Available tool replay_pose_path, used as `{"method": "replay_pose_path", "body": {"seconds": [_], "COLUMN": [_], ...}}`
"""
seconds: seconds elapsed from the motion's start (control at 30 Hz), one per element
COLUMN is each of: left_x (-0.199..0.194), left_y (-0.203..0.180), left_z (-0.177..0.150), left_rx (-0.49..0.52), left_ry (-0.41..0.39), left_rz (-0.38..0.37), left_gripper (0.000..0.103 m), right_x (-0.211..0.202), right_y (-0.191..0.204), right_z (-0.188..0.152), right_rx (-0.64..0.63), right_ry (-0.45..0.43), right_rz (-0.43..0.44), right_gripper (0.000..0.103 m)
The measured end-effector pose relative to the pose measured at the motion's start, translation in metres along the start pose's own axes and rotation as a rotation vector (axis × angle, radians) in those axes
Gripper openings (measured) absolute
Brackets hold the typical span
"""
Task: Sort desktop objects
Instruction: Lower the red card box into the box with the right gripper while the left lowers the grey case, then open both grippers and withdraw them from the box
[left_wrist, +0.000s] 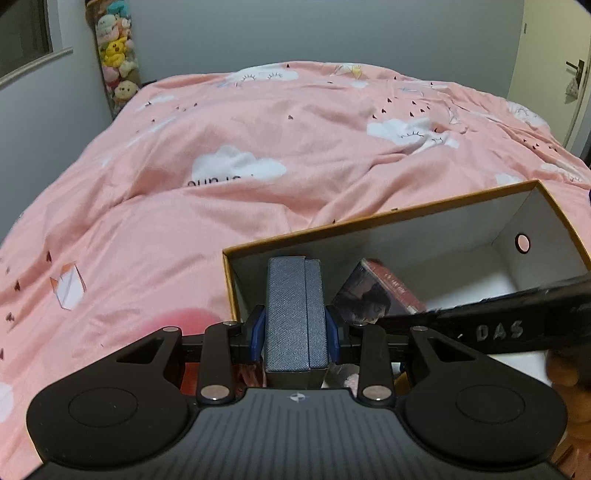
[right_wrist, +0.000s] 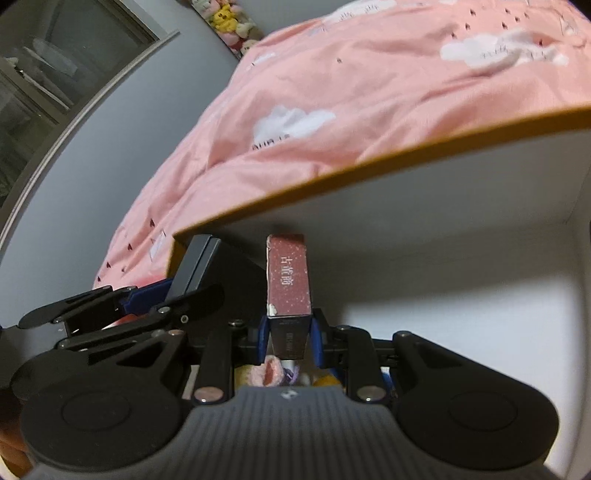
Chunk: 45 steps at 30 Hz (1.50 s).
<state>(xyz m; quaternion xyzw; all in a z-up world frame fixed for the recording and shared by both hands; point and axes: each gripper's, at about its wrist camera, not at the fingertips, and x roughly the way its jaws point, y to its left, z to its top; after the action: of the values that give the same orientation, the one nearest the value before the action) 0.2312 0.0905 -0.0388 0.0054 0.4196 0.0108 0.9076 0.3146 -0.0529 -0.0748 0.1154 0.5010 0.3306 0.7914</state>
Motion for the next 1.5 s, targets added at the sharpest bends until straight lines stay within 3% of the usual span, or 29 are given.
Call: {"method": "replay_pose_path", "body": {"seconds": [0.3, 0.57, 0.77, 0.9, 1.03, 1.17, 1.4, 1.5], "left_x": [-0.003, -0.043, -0.056, -0.058, -0.057, -0.062, -0.071, -0.072], "left_y": [-0.001, 0.009, 0.015, 0.027, 0.039, 0.045, 0.057, 0.062], "left_z": [-0.001, -0.007, -0.019, -0.03, -0.043, -0.052, -0.06, -0.061], "left_rx": [0.025, 0.0, 0.014, -0.019, -0.067, -0.083, -0.128, -0.139], "left_ry": [0.0, -0.107, -0.095, -0.074, -0.053, -0.055, -0.07, -0.071], "left_rz": [-0.011, -0.05, -0.032, -0.018, -0.019, -0.016, -0.007, 0.002], "left_gripper": [0.038, 0.039, 0.039, 0.039, 0.039, 0.039, 0.039, 0.039], "right_x": [0.005, 0.006, 0.006, 0.009, 0.009, 0.007, 0.019, 0.029], "right_y": [0.003, 0.003, 0.017, 0.024, 0.034, 0.048, 0.07, 0.076], "right_z": [-0.007, -0.007, -0.008, -0.008, -0.012, -0.018, -0.03, -0.031], "right_rx": [-0.028, 0.01, -0.052, -0.081, -0.158, -0.287, -0.534, -0.6], "right_ry": [0.048, 0.033, 0.019, 0.04, 0.039, 0.042, 0.082, 0.077], "right_rz": [-0.015, -0.021, -0.047, 0.0, 0.016, 0.03, -0.046, -0.124], "right_gripper": [0.024, 0.025, 0.025, 0.03, 0.035, 0.047, 0.058, 0.058]}}
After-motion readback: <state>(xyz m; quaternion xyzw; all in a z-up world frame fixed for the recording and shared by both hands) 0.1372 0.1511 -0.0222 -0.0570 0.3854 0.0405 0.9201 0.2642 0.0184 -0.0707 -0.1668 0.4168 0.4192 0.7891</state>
